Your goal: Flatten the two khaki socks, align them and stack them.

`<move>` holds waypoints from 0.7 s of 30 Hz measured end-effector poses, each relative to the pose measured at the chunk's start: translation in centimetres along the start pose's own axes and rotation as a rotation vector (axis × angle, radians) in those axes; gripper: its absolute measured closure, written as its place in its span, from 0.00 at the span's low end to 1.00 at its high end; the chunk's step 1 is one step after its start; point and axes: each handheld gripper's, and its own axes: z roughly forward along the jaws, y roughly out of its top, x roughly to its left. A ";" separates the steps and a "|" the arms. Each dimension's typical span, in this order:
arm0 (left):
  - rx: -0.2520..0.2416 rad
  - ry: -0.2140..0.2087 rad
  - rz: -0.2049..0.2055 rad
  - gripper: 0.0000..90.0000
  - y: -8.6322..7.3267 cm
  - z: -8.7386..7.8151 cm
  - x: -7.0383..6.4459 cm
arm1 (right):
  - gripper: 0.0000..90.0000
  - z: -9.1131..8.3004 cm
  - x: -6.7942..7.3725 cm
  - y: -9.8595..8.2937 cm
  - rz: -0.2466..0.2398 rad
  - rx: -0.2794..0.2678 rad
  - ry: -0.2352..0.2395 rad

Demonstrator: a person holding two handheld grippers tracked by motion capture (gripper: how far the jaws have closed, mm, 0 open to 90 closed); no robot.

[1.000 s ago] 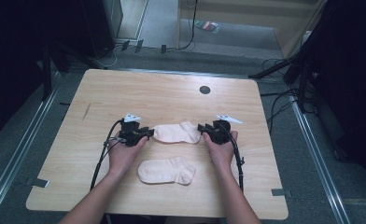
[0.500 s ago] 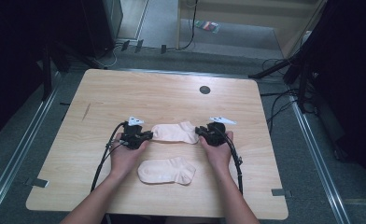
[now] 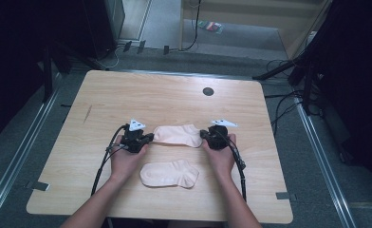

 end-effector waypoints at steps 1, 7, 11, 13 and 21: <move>-0.011 -0.002 -0.003 1.00 0.0 -0.3 0.1 | 0.98 -0.4 0.1 0.2 0.000 -0.008 0.002; -0.032 -0.035 -0.002 1.00 0.1 -1.3 0.1 | 0.99 -1.7 0.5 0.6 -0.017 -0.046 0.000; -0.054 -0.031 -0.002 1.00 0.0 -2.2 0.3 | 0.99 -2.2 0.6 0.8 -0.021 -0.062 0.006; -0.066 -0.023 -0.002 1.00 0.0 -2.6 0.6 | 0.99 -2.6 0.6 0.8 -0.009 -0.070 0.014; -0.109 -0.050 -0.011 1.00 -0.3 -4.3 0.8 | 0.99 -3.7 1.3 0.9 0.002 -0.079 0.067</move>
